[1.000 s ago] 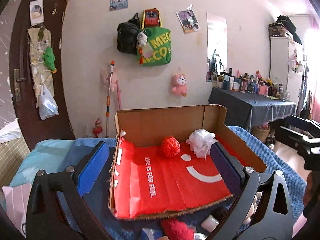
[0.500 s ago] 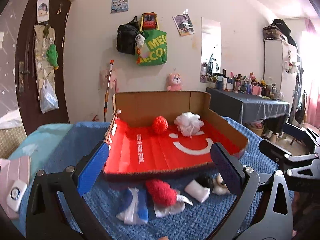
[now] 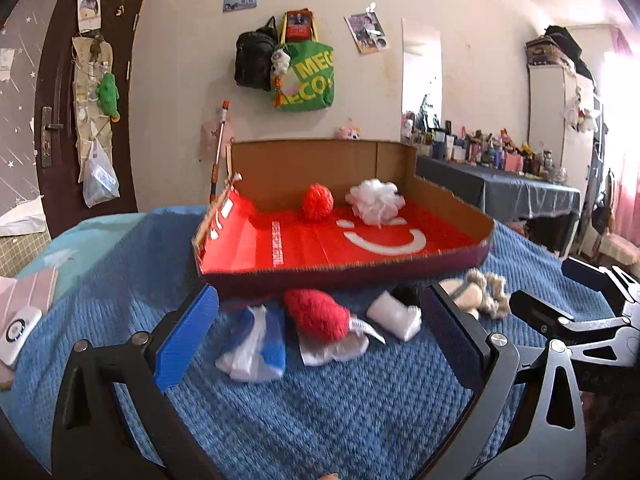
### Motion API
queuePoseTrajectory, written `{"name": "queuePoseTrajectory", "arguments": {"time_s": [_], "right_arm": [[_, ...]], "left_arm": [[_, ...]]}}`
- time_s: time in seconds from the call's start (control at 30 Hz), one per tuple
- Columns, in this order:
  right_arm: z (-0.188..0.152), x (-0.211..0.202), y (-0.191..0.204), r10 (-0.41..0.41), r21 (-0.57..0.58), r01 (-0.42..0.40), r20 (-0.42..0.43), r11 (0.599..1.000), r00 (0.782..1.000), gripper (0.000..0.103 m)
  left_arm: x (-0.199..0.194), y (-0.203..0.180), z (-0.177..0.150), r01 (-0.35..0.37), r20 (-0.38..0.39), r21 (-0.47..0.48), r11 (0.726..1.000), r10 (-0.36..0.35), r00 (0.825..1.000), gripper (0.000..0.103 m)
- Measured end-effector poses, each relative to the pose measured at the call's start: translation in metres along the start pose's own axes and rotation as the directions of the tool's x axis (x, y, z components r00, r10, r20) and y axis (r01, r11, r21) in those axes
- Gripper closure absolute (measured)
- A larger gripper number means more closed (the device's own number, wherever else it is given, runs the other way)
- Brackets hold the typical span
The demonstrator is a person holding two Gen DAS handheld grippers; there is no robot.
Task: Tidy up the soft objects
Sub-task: 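Withdraw both tools from the box back over the blanket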
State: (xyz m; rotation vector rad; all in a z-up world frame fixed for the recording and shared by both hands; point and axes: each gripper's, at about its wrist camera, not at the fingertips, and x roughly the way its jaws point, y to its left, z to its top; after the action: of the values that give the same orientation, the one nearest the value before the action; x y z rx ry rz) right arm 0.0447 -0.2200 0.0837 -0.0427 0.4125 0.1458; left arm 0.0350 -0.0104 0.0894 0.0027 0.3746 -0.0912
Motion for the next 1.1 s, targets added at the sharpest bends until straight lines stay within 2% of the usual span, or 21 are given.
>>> {"name": "queuePoseTrajectory", "arguments": {"time_s": [0.2,0.4,0.73,1.1], "right_arm": [[-0.020,0.004,-0.003,0.019,0.037,-0.018,-0.039,0.999,0.999,0.000],[-0.029,0.006,0.002,0.000,0.023,0.001,-0.050,1.000,0.999,0.000],[-0.036,0.012,0.001,0.010,0.037,-0.007,-0.088,0.999,0.996,0.000],[-0.028,0.022,0.002,0.030,0.027,-0.026,-0.123,0.999,0.992,0.000]], "left_arm": [[0.003,-0.002,-0.021,0.005,-0.056,0.005,1.000,-0.005,0.998,0.000],[0.008,-0.004,-0.035,-0.003,-0.092,0.019,1.000,0.005,0.996,0.000],[0.011,-0.001,-0.034,0.002,-0.107,0.013,1.000,-0.001,0.994,0.000],[0.025,0.008,-0.021,0.031,-0.180,-0.007,0.999,-0.032,0.983,0.000]]}}
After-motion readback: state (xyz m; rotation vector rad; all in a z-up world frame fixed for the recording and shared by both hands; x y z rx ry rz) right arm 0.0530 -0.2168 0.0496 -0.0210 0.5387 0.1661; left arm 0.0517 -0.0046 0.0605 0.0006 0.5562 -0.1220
